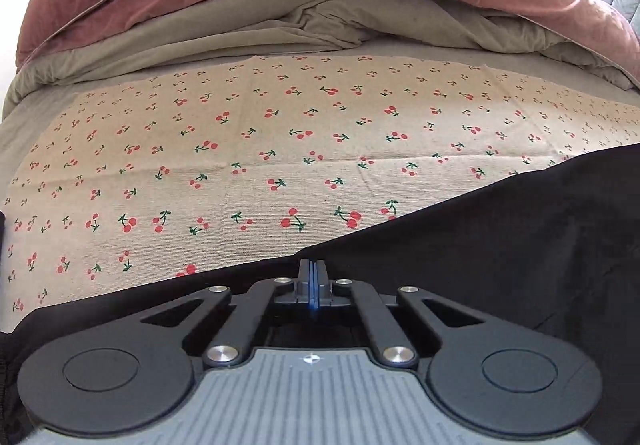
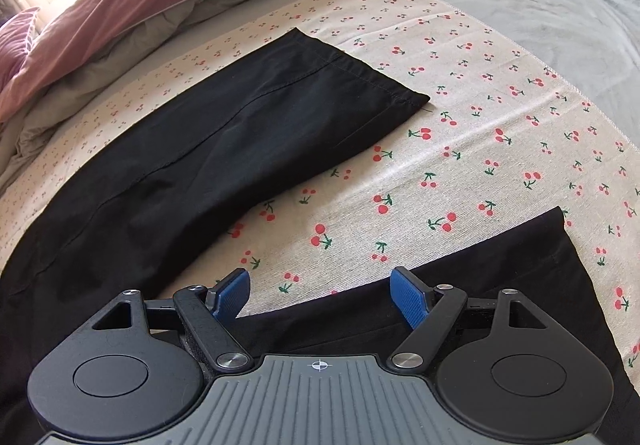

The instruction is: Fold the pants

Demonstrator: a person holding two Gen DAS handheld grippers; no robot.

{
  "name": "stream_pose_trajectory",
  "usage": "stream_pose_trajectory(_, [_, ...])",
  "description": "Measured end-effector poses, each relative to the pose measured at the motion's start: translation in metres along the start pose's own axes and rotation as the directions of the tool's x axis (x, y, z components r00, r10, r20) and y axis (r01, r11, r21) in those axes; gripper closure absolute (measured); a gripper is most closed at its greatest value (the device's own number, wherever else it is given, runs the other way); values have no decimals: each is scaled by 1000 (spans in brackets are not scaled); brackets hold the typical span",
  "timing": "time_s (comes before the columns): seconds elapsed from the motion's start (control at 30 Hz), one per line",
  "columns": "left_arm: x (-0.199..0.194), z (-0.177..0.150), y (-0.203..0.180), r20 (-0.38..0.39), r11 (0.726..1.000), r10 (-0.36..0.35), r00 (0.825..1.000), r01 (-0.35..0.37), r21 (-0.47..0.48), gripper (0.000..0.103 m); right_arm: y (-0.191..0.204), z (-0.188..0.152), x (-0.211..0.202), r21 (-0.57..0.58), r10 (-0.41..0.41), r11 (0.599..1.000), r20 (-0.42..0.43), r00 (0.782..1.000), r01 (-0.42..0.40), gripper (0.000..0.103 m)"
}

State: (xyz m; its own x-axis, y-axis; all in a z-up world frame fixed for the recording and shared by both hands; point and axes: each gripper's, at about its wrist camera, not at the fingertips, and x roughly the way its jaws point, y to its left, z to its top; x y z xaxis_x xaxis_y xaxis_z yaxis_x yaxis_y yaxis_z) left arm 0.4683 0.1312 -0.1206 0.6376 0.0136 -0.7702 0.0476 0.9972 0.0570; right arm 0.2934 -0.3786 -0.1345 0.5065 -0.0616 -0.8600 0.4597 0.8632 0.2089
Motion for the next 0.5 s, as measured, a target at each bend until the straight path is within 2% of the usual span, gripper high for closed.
stream_pose_trajectory(0.13, [-36, -6, 4, 69, 997, -73, 995, 74, -7, 103, -5, 2, -1, 35, 2, 999, 9, 1000, -2, 24])
stream_pose_trajectory(0.23, [-40, -3, 18, 27, 998, -34, 999, 36, -58, 103, -9, 2, -3, 61, 10, 998, 9, 1000, -11, 24])
stream_pose_trajectory(0.27, [-40, -2, 23, 25, 997, -32, 999, 33, -65, 82, -9, 1, -4, 65, 15, 998, 8, 1000, -15, 24])
stream_pose_trajectory(0.3, [-40, -1, 30, 28, 997, -29, 999, 31, -70, 38, -7, 1, -5, 62, 21, 998, 9, 1000, -22, 24])
stream_pose_trajectory(0.33, [-40, 1, 33, 30, 997, -23, 999, 25, -67, 21, -6, 0, -6, 57, 27, 998, 9, 1000, -27, 24])
stream_pose_trajectory(0.37, [-40, 2, 34, 29, 998, -16, 999, 17, -55, 10, -3, -1, -7, 45, 32, 998, 9, 999, -33, 24])
stream_pose_trajectory(0.43, [-34, 7, 31, -12, 1000, -9, 1000, 9, 4, 10, 1, -2, -7, 25, 32, 999, 7, 999, -33, 24])
stream_pose_trajectory(0.5, [-24, 11, 23, -32, 992, 68, 997, -64, 105, 10, 3, -1, -6, 19, 23, 1000, 4, 1000, -23, 24])
